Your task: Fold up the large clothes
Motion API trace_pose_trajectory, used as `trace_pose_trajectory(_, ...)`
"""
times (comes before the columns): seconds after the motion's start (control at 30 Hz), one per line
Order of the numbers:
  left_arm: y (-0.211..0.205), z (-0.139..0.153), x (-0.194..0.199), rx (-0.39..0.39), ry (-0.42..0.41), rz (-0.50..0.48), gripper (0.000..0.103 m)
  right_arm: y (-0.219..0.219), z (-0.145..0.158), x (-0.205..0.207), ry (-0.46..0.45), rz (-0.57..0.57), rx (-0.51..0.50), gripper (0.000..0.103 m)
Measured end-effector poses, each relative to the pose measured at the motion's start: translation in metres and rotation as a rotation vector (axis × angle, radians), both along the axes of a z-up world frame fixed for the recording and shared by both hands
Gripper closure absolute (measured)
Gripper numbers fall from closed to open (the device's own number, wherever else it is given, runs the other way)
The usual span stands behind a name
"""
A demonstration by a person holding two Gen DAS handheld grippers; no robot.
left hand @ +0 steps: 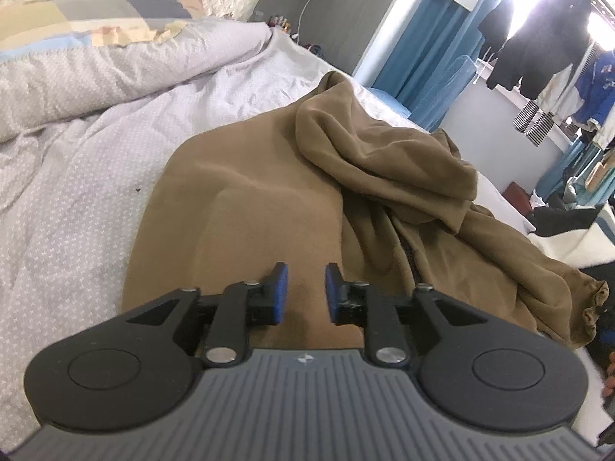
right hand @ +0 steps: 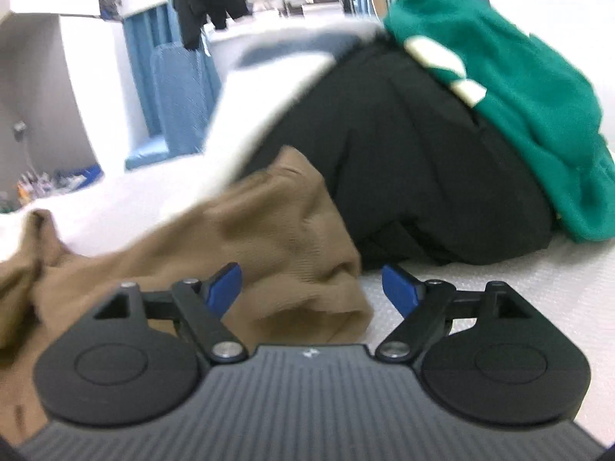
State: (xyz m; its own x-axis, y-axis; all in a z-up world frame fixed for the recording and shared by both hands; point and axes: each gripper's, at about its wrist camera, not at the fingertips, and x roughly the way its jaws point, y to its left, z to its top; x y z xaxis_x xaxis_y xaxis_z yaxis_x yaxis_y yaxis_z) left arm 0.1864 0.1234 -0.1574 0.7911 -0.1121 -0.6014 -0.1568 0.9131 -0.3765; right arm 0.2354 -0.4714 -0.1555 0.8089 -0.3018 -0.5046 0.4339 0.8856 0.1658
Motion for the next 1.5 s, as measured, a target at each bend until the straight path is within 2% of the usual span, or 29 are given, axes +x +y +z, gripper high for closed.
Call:
trace_pose_trajectory(0.1,-0.001,0.004,-0.008,0.005,-0.012,-0.010,0.066,0.023,0.027,-0.019,-0.026,0.045,0.003,0.021)
trace_pose_trajectory(0.33,-0.007,0.017,-0.032,0.015,-0.055,-0.037,0.062,0.105,0.102,-0.043,-0.094,0.242,-0.072,0.021)
trace_pose_trajectory(0.47,-0.009,0.023,-0.045,0.022,-0.067,-0.043,0.061,0.167,0.134,-0.059,-0.150,0.381,0.001,0.021)
trace_pose_trajectory(0.57,-0.010,0.026,-0.054,0.026,-0.068,-0.044,0.060,0.211,0.143,-0.068,-0.170,0.482,0.013,0.021)
trace_pose_trajectory(0.63,-0.011,0.026,-0.061,0.028,-0.064,-0.046,0.057,0.237,0.142,-0.075,-0.170,0.548,0.024,0.021)
trace_pose_trajectory(0.7,-0.012,0.025,-0.070,0.034,-0.074,-0.055,0.048,0.259,0.132,-0.080,-0.149,0.602,0.049,0.021)
trace_pose_trajectory(0.8,-0.017,0.027,-0.083,0.055,-0.094,-0.050,0.041,0.283,0.105,-0.088,-0.103,0.672,0.052,0.021)
trace_pose_trajectory(0.9,-0.024,0.024,-0.085,0.077,-0.091,-0.063,0.036,0.289,0.070,-0.090,-0.040,0.677,0.047,0.021)
trace_pose_trajectory(1.0,-0.036,0.019,-0.080,0.140,-0.079,-0.096,0.029,0.284,0.042,-0.089,0.038,0.662,0.101,0.021)
trace_pose_trajectory(1.07,-0.043,0.014,-0.073,0.187,-0.063,-0.100,0.028,0.288,0.032,-0.093,0.070,0.651,0.118,0.021)
trace_pose_trajectory(1.13,-0.054,0.006,-0.067,0.270,-0.031,-0.100,0.029,0.285,0.027,-0.090,0.083,0.632,0.102,0.021)
trace_pose_trajectory(1.17,-0.059,0.001,-0.063,0.318,-0.011,-0.095,0.034,0.285,0.025,-0.089,0.088,0.624,0.088,0.021)
trace_pose_trajectory(1.2,-0.062,-0.001,-0.061,0.355,0.001,-0.081,0.046,0.285,0.022,-0.088,0.093,0.621,0.082,0.021)
trace_pose_trajectory(1.23,-0.062,-0.001,-0.062,0.369,-0.001,-0.068,0.052,0.284,0.019,-0.086,0.097,0.618,0.081,0.021)
trace_pose_trajectory(1.3,-0.053,0.004,-0.065,0.327,-0.015,-0.068,0.078,0.284,0.014,-0.085,0.108,0.612,0.087,0.021)
trace_pose_trajectory(1.4,-0.029,0.021,-0.074,0.260,-0.048,-0.015,0.087,0.281,0.009,-0.086,0.124,0.605,0.102,0.021)
trace_pose_trajectory(1.5,0.009,0.045,-0.078,0.168,-0.075,0.041,0.091,0.281,0.007,-0.086,0.133,0.607,0.099,0.021)
